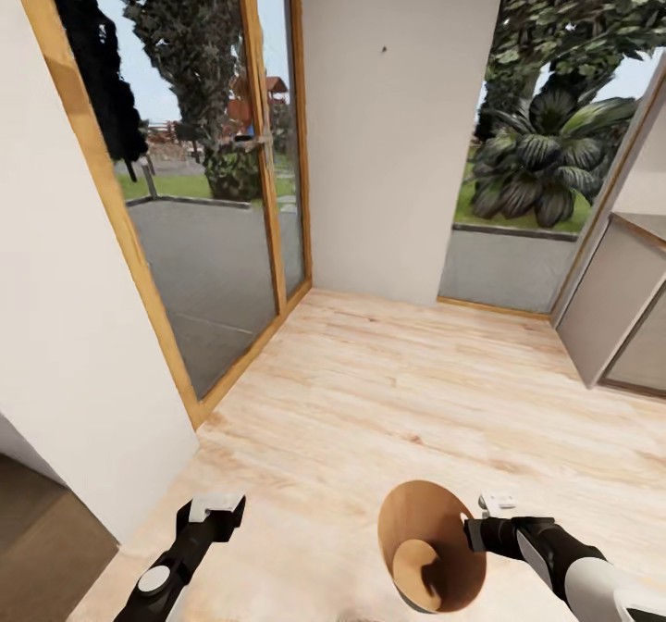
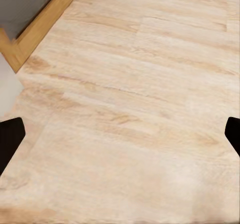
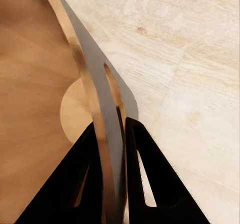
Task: Put the three can of soda from the living room inside the tash can in the kitchen.
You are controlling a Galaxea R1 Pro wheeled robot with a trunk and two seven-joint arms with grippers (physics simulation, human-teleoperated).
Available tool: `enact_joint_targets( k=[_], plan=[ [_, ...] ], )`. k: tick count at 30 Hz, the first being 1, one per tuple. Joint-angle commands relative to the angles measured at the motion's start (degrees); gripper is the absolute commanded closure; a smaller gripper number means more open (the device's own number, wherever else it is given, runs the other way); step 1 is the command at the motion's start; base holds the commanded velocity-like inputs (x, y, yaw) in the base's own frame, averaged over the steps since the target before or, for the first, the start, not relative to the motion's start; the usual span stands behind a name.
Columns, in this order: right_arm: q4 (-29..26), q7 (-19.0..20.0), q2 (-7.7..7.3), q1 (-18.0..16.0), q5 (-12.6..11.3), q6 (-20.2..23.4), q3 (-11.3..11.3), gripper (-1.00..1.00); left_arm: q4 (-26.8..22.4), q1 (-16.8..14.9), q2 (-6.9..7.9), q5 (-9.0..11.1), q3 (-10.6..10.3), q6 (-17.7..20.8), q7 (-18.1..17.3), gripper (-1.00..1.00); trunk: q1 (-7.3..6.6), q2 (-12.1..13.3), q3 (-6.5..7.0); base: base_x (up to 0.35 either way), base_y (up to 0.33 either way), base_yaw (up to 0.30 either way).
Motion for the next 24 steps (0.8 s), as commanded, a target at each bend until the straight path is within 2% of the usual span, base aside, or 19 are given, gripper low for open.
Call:
enact_joint_targets(
  k=[1, 6, 24],
  plan=[
    [-0.04, 0.50, 0.00, -0.02, -0.51, 0.11, -0.47, 1.00, -0.04, 0.03, 0.00, 0.02, 0.02, 0.00, 0.00, -1.00, 0.00, 0.00, 0.01, -0.144, 0.012, 0.068],
    [-0.02, 0.32, 0.00, -0.02, -0.52, 0.11, -0.47, 1.00, -0.43, 0.07, -0.01, 0.00, 0.01, 0.00, 0.08, -1.00, 0.00, 0.00, 0.01, -0.220, 0.036, 0.026],
    [0.22, 0.30, 0.09, -0.02, -0.55, 0.11, -0.42, 1.00, -0.66, 0.07, 0.00, 0.03, 0.01, -0.02, 0.09, -1.00, 0.00, 0.00, 0.01, -0.318, 0.004, 0.009]
  ],
)
